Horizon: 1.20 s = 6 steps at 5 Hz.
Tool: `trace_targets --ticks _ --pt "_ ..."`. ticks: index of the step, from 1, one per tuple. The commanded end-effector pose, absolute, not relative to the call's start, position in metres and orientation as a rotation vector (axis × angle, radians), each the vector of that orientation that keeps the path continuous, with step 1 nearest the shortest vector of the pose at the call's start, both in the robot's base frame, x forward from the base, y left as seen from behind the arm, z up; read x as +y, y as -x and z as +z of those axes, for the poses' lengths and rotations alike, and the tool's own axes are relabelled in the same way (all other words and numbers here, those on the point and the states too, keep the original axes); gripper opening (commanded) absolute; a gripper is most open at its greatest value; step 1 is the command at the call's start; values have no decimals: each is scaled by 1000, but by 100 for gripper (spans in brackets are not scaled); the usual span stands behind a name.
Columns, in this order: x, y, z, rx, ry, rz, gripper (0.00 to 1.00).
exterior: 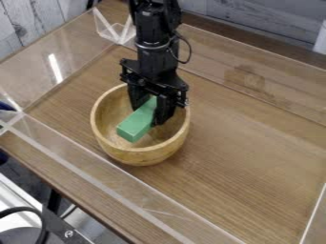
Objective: Put the green block in the brown bowl
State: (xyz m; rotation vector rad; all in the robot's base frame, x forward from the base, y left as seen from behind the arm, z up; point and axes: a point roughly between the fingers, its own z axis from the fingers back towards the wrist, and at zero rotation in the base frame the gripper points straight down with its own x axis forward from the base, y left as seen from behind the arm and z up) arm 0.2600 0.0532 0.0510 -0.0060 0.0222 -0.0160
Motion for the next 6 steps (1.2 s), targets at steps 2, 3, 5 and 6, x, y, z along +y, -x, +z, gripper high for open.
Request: trace_targets --ticks 2,3,5,6 --pt "54 -274 63 -21 1 -22 0" --pt "53 -275 63 -20 5 -20 0" --pt "52 -278 85 -54 12 -14 100" --pt "49 -282 104 -92 16 -14 100"
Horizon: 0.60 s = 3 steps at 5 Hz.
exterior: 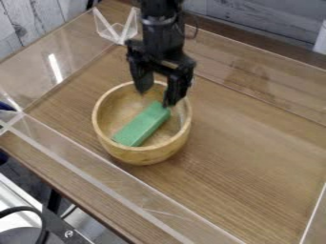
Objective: Put the green block in the brown bowl
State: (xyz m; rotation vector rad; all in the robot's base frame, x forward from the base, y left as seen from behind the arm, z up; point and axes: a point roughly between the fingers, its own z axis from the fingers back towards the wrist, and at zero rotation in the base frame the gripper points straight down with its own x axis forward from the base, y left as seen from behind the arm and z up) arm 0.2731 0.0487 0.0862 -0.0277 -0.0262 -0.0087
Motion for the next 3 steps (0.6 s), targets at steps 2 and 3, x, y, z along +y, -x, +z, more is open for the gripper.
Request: trace_targets --ticks 2,3 --pt "42 -288 129 -138 19 -25 100" --pt "43 -289 123 -134 14 -24 100"
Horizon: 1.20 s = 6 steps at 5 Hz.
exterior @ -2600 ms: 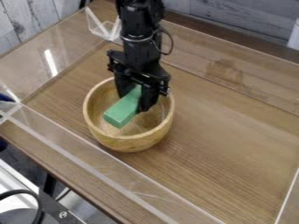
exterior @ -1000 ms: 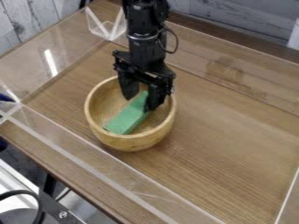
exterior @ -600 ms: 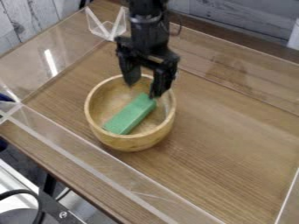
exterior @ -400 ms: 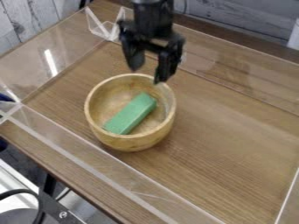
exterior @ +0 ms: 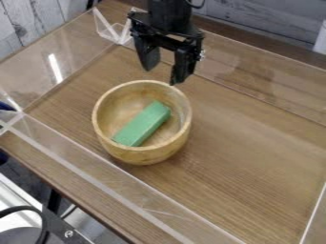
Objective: Put the green block in the brown bowl
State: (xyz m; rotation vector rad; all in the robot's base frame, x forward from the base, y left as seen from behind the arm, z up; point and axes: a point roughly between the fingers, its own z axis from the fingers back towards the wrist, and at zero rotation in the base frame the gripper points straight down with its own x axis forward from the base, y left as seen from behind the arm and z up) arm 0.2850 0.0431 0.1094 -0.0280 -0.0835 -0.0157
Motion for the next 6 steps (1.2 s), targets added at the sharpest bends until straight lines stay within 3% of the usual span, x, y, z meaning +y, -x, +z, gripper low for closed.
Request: trace_targets --ticks 1,3,6 --pt "43 -291 117 -128 11 -23 100" --pt "43 -293 106 -120 6 -21 100" --pt "-28 -315 100 -144 31 -91 100"
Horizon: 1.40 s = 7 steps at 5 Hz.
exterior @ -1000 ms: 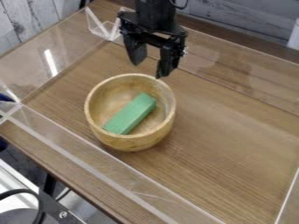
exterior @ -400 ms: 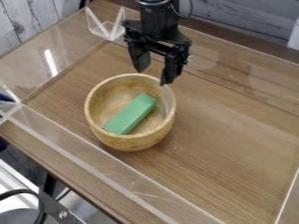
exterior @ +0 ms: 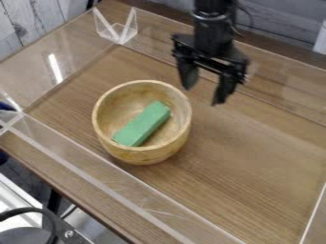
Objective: Put the green block in the brown bowl
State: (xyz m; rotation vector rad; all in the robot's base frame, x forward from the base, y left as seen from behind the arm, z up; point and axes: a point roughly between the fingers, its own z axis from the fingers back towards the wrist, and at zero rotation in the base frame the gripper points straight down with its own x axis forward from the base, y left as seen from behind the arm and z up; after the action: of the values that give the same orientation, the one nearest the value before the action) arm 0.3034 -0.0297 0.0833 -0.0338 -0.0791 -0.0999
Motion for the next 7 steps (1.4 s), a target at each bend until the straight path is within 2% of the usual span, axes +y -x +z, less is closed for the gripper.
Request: trace_targets --ticks 1,2,5,7 --pt "-53 -325 98 -164 38 -102 100" --pt "-50 -340 97 -196 38 -89 100" --pt "-25 -321 122 -249 34 -49 100" --pt "-24 -338 110 -261 34 -12 100"
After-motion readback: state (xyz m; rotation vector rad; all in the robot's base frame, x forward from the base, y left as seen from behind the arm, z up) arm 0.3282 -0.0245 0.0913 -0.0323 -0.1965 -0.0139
